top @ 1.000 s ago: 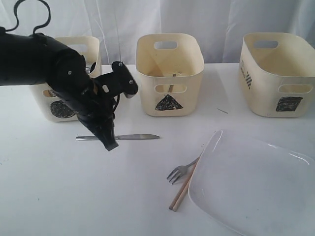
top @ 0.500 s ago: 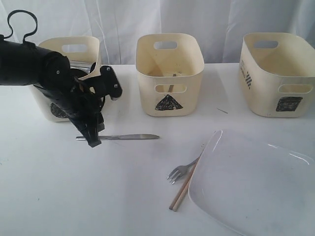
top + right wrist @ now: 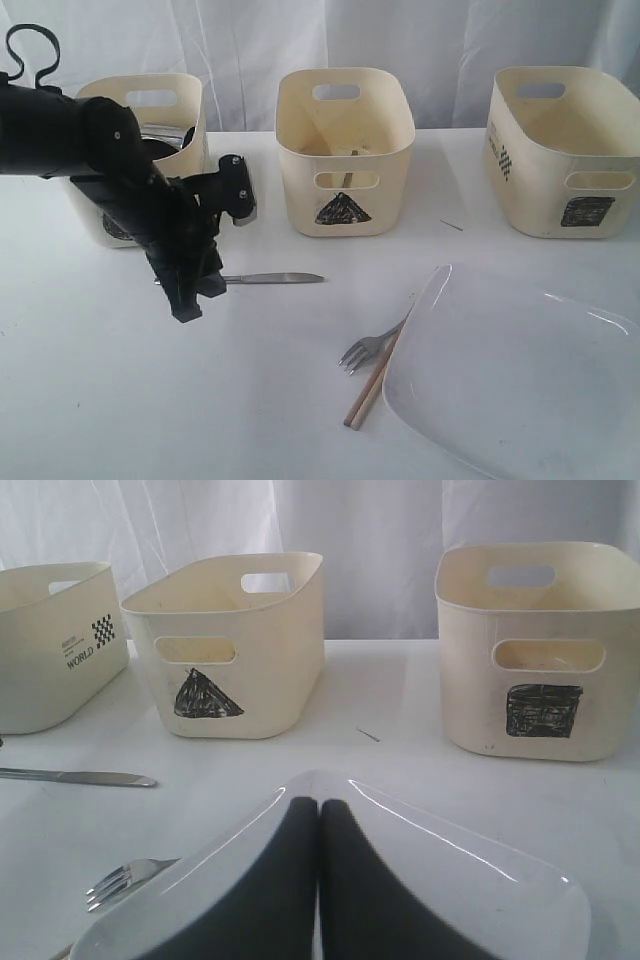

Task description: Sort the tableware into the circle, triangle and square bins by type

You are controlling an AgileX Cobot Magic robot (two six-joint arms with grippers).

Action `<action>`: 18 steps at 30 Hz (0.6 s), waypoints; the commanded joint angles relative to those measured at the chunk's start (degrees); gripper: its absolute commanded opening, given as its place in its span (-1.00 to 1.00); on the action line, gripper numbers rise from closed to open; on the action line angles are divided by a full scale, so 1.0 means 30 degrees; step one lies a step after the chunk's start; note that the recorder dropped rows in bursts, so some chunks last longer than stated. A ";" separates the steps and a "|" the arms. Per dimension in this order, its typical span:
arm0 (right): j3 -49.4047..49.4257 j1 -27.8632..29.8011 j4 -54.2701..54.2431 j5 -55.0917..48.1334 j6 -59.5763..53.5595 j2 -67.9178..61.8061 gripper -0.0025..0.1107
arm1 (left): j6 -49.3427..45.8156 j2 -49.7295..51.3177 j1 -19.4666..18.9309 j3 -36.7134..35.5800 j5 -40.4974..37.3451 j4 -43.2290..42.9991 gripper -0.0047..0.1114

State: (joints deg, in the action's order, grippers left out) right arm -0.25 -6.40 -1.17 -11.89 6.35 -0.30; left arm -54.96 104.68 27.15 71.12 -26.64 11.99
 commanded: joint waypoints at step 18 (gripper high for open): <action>0.0085 0.0044 0.0120 0.0069 -0.0022 0.0099 -0.96 | 0.1867 0.0325 -0.1021 0.0090 0.0776 0.0717 -0.09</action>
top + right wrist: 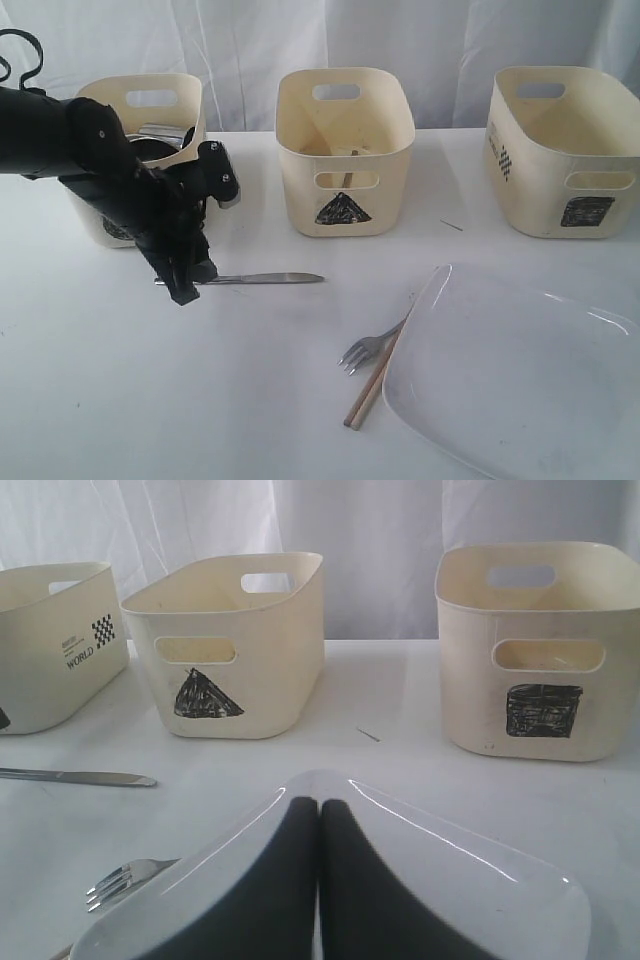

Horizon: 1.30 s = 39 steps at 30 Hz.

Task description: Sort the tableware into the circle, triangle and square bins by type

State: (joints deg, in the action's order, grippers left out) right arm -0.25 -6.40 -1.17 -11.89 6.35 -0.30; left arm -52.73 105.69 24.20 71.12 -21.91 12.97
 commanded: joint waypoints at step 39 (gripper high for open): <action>0.0085 0.0044 0.0120 0.0069 -0.0022 0.0099 -0.96 | 0.0505 0.1727 -0.0036 0.2053 -0.3783 -0.1660 0.19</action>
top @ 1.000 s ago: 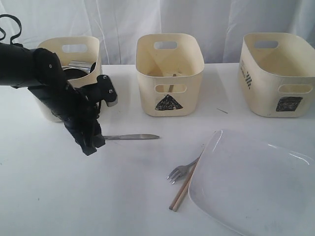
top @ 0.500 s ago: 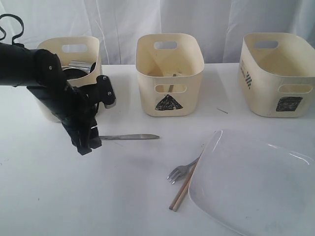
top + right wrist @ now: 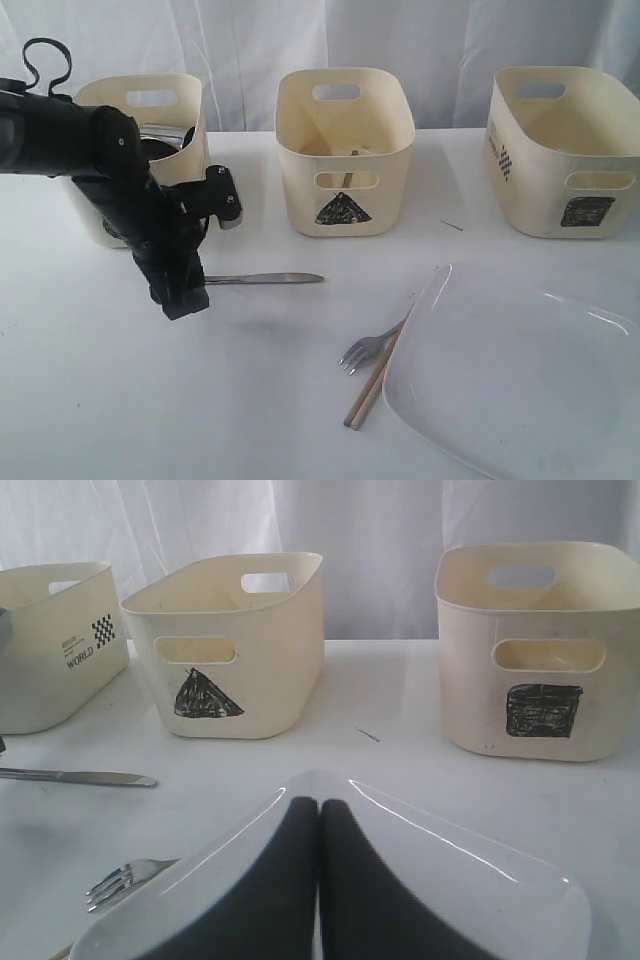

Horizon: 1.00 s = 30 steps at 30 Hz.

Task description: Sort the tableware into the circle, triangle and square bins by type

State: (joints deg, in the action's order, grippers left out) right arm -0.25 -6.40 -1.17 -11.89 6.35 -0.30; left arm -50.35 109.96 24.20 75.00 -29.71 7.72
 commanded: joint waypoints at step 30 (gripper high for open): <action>0.0085 0.0044 0.0120 0.0069 -0.0022 0.0099 -0.96 | -0.2030 0.3197 -0.1324 0.4513 -0.4251 0.1836 0.19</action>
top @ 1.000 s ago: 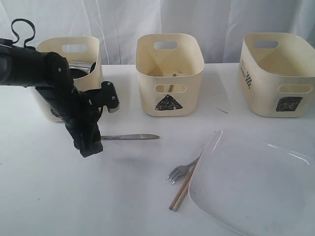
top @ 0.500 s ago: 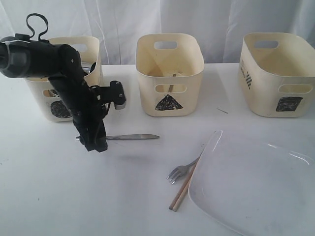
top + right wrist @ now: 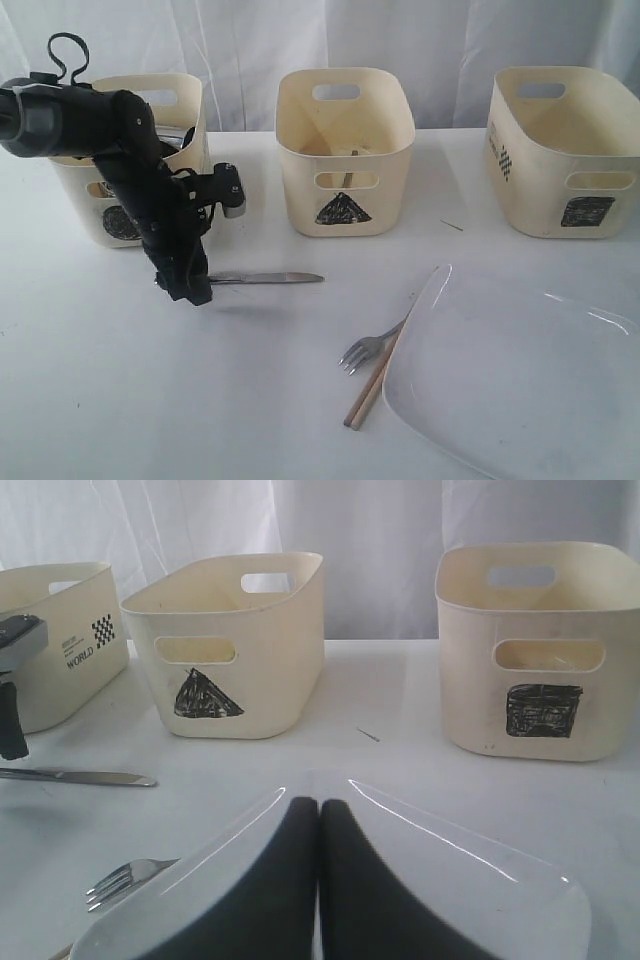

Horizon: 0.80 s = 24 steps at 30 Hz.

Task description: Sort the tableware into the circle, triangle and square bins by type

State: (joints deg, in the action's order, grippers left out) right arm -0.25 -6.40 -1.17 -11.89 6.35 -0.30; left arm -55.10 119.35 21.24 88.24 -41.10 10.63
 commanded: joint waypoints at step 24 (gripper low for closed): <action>0.0085 0.0044 0.0120 0.0069 -0.0022 0.0099 -0.96 | 0.0355 0.1097 -0.0374 0.0100 -0.3703 0.2526 -0.30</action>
State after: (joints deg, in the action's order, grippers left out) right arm -0.25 -6.40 -1.17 -11.89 6.35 -0.30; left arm -56.02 121.62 20.08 89.10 -46.71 16.03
